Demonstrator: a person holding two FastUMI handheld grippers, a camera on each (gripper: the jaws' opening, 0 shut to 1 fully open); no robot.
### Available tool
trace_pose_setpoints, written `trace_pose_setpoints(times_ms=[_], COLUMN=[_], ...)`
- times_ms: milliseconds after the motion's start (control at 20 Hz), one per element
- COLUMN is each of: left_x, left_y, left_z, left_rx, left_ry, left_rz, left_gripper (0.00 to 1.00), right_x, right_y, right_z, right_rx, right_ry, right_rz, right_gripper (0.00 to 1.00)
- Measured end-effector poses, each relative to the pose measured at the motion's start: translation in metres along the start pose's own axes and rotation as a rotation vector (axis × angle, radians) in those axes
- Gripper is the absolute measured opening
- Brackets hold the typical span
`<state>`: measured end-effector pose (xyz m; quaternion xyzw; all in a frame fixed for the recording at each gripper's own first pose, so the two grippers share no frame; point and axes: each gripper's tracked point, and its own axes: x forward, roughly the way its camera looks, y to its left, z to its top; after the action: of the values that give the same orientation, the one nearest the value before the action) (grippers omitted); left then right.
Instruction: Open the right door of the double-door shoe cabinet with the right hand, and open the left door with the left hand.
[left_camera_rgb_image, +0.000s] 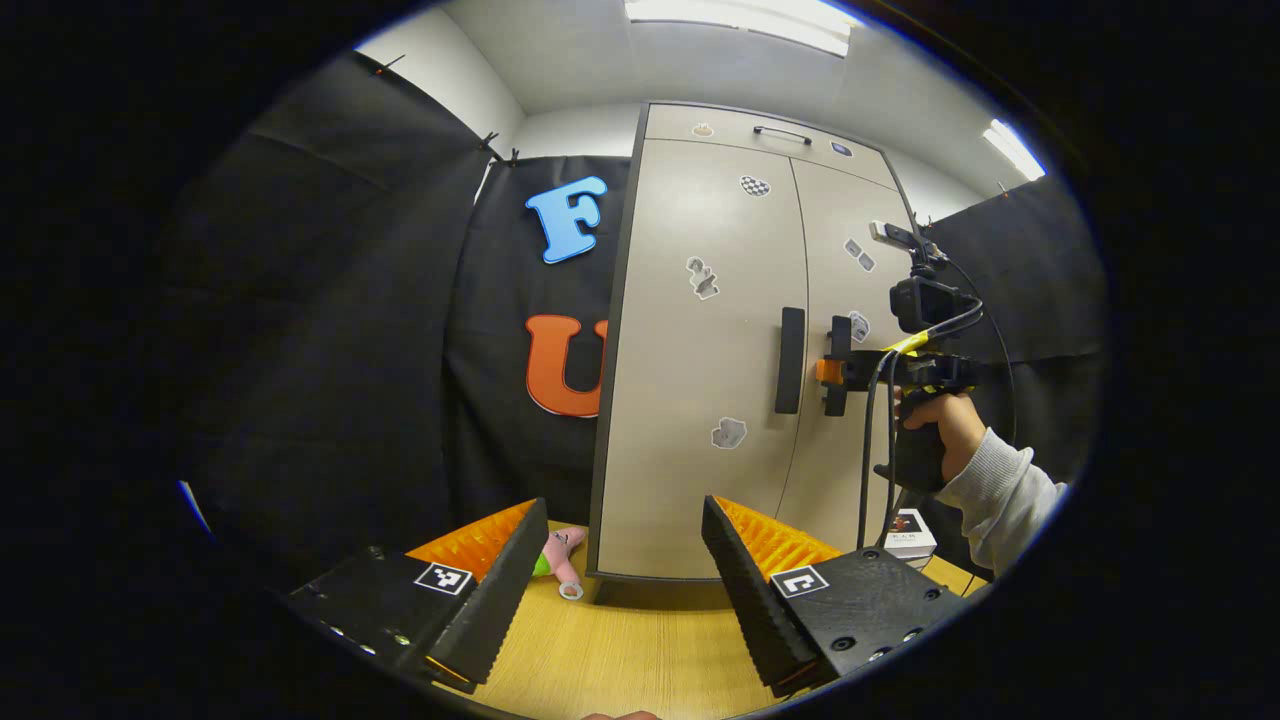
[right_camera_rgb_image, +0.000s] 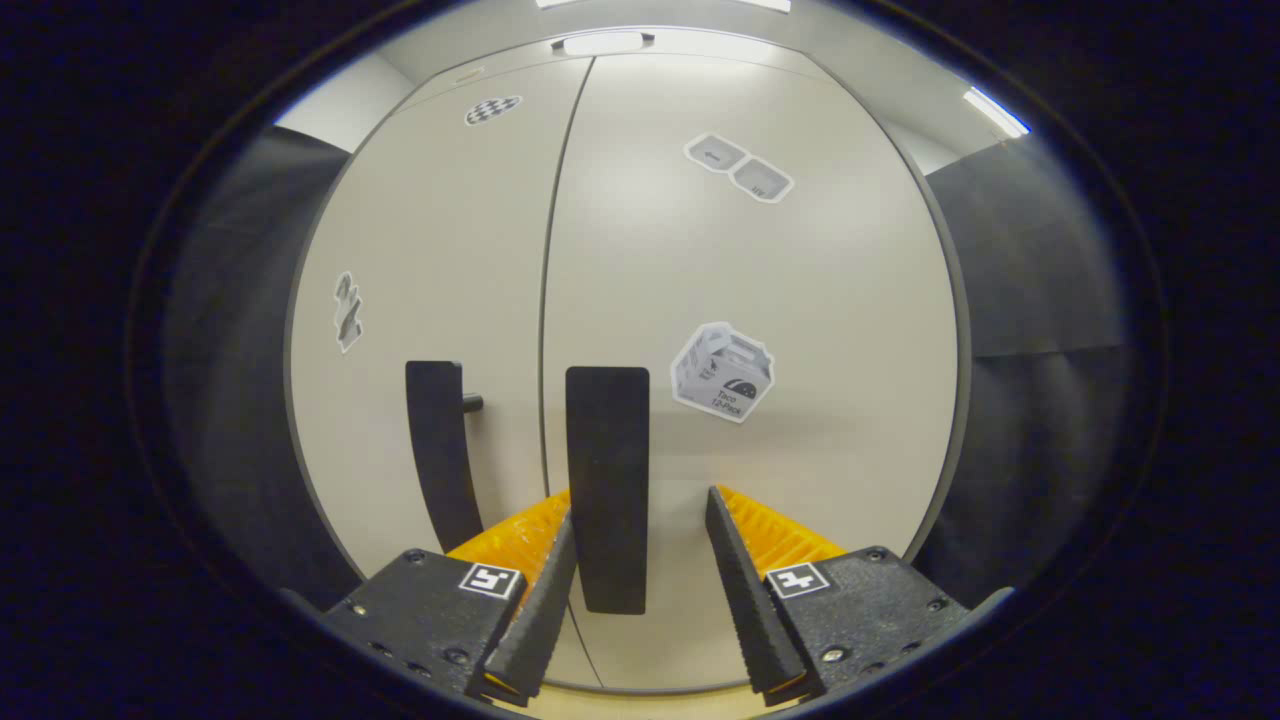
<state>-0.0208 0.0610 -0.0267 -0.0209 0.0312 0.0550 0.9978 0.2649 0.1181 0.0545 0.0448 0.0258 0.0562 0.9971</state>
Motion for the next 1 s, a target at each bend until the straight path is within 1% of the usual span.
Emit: trace_pose_setpoints(times_ms=[50,100,150,250,450,550,600,750,1000], left_x=[0.000,0.000,-0.001,0.000,0.001,0.001,0.001,0.001,0.000], left_y=[-0.001,-0.002,-0.002,-0.003,-0.001,0.000,-0.001,0.000,-0.003], left_z=[0.001,0.001,0.002,0.002,0.002,0.004,0.004,0.004,0.006], left_rx=[-0.002,-0.004,-0.005,-0.007,-0.011,-0.015,-0.018,-0.017,-0.011], left_ry=[0.000,0.001,0.001,-0.002,-0.004,-0.008,-0.007,-0.013,-0.011], left_rz=[-0.004,-0.009,-0.013,-0.019,-0.009,0.001,0.002,0.009,-0.005], left_gripper=[0.93,0.93,0.92,0.93,0.93,0.93,0.92,0.93,0.93], right_x=[0.002,-0.001,0.000,-0.002,-0.009,-0.016,-0.022,-0.048,-0.068], right_y=[0.011,0.011,0.009,0.008,0.007,0.007,0.005,-0.001,-0.005], right_z=[-0.006,-0.002,-0.003,-0.005,-0.003,0.000,0.000,-0.005,0.000], right_rx=[0.028,0.032,0.011,-0.005,0.006,0.011,0.006,0.011,-0.004], right_ry=[0.019,-0.004,-0.006,-0.014,-0.016,-0.034,-0.027,-0.009,0.006], right_rz=[0.052,0.047,0.048,0.044,0.052,0.060,0.063,0.087,0.128], right_gripper=[0.69,0.42,0.35,0.34,0.29,0.30,0.29,0.30,0.30])
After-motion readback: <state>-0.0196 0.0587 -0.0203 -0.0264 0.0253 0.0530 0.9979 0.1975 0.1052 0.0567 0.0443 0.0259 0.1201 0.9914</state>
